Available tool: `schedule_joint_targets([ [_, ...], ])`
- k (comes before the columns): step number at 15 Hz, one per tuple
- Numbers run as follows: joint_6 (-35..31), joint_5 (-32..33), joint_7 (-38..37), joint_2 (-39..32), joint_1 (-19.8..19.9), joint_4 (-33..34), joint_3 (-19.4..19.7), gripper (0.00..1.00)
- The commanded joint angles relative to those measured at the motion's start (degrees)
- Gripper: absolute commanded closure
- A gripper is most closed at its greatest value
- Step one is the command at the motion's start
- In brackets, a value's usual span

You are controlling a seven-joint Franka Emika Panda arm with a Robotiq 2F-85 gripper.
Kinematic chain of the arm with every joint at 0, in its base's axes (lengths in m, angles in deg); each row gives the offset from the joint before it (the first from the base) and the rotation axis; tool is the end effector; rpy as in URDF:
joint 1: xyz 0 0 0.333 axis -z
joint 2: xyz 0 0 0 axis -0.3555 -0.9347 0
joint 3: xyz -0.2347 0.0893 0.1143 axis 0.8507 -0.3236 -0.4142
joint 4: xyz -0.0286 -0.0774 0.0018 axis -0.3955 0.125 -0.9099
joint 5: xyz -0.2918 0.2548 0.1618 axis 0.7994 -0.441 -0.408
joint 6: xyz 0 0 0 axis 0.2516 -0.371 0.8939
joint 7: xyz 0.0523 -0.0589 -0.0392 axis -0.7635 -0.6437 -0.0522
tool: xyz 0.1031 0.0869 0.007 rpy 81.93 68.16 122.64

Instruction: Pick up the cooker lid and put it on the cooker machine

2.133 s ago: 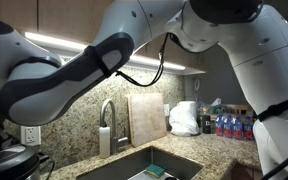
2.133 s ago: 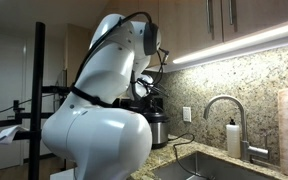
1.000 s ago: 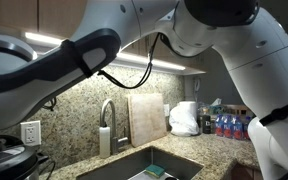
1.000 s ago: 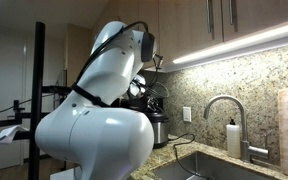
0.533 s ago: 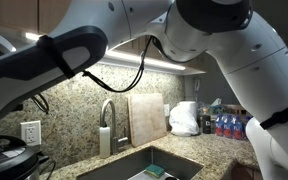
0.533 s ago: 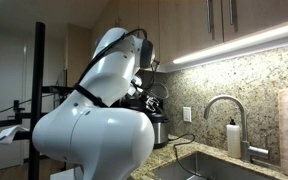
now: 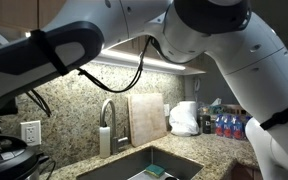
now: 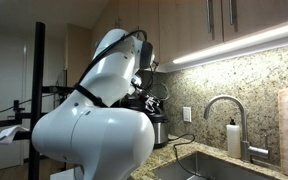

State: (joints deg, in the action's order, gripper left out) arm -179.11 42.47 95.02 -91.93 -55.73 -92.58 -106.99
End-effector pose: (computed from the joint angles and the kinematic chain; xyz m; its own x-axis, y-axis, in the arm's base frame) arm 0.5132 0.4909 0.3745 0.2567 0.9255 -0.2783 0.7290 0.0036 0.6845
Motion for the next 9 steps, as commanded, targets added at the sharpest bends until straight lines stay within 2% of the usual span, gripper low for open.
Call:
schedule_joint_targets([
  [1, 0.92, -3.44, -8.24, -0.49, 1.26, -4.84, 1.11, 0.99],
  [7, 1.03, -3.96, -11.56, 0.02, 1.16, -5.34, 1.27, 0.99],
  [8, 1.07, -4.00, -11.76, 0.03, 1.14, -5.29, 1.26, 0.72],
  [9, 1.15, -4.10, -12.07, 0.21, 1.10, -5.39, 1.25, 0.71],
])
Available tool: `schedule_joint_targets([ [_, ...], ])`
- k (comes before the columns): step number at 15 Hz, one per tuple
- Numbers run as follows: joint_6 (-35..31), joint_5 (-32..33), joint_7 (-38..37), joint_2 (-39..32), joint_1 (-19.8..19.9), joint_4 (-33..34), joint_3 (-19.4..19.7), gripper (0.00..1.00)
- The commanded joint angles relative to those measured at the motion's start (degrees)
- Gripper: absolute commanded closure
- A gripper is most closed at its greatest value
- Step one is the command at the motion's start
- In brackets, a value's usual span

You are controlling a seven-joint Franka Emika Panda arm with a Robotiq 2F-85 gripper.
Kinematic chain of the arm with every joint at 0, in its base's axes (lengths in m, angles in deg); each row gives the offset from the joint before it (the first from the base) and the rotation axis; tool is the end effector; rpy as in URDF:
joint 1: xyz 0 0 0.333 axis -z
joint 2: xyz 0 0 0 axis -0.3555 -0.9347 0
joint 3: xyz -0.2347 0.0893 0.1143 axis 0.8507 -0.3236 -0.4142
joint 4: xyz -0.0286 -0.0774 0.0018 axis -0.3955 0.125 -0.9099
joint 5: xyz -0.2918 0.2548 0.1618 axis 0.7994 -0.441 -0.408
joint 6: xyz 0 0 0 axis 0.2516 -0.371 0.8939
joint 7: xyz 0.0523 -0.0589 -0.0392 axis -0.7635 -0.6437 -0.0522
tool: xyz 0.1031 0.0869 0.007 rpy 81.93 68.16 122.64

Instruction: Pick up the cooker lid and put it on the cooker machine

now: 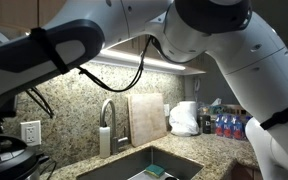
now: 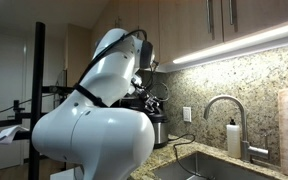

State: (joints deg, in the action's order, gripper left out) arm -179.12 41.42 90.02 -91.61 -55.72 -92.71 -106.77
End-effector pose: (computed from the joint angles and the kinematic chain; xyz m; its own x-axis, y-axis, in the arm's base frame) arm 0.5131 0.4891 0.3758 0.3259 0.9215 -0.2114 0.7100 -0.0909 0.6983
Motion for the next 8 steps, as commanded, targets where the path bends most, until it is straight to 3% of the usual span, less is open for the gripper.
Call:
schedule_joint_targets([
  [1, 1.39, -3.11, -8.60, 0.19, 0.97, -5.44, 1.05, 0.66],
  [4, 3.18, -4.51, -13.70, 1.38, 0.84, -5.95, 1.07, 0.49],
  [8, 3.09, -6.63, -20.19, 2.62, 1.02, -6.93, 1.12, 0.38],
])
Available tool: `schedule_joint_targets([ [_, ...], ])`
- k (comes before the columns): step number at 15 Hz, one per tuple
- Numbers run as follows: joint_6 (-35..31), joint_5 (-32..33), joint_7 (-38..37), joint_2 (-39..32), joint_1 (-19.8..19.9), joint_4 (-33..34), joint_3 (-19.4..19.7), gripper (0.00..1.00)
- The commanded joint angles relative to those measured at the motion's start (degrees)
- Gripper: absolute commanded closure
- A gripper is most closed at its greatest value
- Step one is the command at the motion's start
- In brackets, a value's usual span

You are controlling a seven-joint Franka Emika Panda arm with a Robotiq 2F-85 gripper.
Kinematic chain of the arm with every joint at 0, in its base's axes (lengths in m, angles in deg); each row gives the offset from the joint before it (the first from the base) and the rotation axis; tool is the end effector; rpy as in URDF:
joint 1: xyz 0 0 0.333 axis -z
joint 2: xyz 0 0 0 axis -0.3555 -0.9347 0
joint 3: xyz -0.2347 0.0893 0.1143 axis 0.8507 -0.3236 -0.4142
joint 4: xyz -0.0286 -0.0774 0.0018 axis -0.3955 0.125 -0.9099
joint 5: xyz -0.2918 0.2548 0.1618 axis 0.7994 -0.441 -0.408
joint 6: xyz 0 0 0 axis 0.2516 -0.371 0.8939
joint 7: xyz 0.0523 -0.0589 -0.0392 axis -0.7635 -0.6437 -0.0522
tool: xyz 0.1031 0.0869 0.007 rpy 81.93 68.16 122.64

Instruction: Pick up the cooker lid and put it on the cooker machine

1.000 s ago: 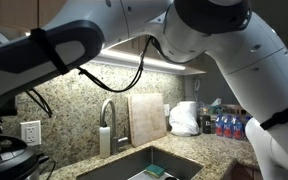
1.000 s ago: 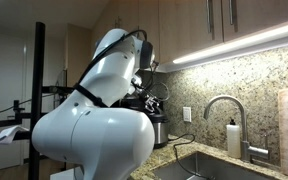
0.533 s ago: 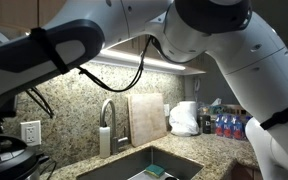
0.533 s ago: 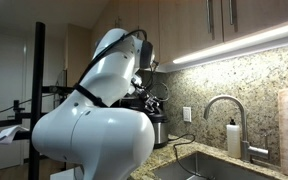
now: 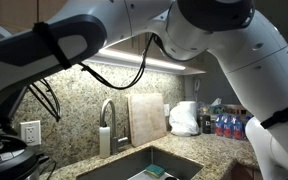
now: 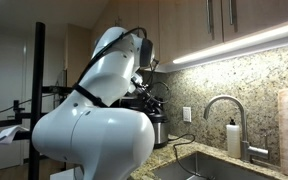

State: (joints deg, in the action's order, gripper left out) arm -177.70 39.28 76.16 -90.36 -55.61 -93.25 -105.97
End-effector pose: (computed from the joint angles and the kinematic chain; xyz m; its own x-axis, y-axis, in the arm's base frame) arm 0.5150 0.4774 0.3819 0.5233 0.8510 -0.0432 0.6097 -0.3386 0.7166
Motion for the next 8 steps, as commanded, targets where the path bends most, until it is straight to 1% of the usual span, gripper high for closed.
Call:
schedule_joint_targets([
  [1, 1.62, -4.96, -7.90, 1.24, 0.94, -6.25, 0.51, 0.33],
  [2, 1.62, -5.67, -9.13, 1.19, 1.02, -6.13, 0.69, 0.27],
  [5, -0.53, -6.14, -11.07, 1.30, 1.48, -6.91, 1.22, 0.04],
  [6, -1.63, -5.36, -11.69, 1.55, 1.55, -7.38, 1.28, 0.01],
  [8, -3.98, -3.49, -12.58, 2.42, 1.53, -8.84, 1.53, 0.00],
])
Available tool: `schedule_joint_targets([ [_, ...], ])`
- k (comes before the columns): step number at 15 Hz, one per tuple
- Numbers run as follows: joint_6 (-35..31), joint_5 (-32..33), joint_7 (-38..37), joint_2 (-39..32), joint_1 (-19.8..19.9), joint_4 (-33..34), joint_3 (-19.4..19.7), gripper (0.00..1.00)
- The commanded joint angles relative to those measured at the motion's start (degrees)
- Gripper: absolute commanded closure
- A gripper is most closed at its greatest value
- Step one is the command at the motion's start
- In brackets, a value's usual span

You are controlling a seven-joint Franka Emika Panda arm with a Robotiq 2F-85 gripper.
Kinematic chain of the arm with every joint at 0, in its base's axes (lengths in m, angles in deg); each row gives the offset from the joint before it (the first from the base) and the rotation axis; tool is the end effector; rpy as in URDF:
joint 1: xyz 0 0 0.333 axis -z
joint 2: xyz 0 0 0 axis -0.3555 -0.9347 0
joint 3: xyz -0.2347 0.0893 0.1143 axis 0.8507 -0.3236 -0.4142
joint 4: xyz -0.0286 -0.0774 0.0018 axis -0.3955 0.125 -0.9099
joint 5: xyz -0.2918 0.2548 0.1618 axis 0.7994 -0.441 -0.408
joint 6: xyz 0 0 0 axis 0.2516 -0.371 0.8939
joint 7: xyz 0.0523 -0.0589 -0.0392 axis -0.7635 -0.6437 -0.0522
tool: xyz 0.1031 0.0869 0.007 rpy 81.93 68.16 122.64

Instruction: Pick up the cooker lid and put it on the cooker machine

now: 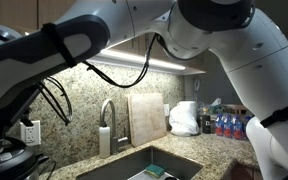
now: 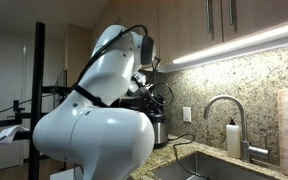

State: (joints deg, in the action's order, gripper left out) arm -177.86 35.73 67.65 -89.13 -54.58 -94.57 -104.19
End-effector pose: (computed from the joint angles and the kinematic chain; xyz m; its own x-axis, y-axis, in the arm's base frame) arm 0.5274 0.4532 0.3796 0.6583 0.7505 0.0583 0.5198 -0.5092 0.6860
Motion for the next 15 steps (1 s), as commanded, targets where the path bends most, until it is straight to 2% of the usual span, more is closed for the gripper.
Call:
schedule_joint_targets([
  [1, -4.91, 0.81, -4.04, 1.57, 0.47, -8.21, -0.17, 0.00],
  [6, -9.40, 3.72, -5.55, 5.28, -0.12, -13.73, -0.73, 0.00],
  [11, -8.11, 8.46, -15.57, 14.03, -1.64, -22.67, -3.20, 0.00],
  [15, -8.45, 7.50, -23.92, 21.64, -0.46, -29.17, -5.12, 0.00],
])
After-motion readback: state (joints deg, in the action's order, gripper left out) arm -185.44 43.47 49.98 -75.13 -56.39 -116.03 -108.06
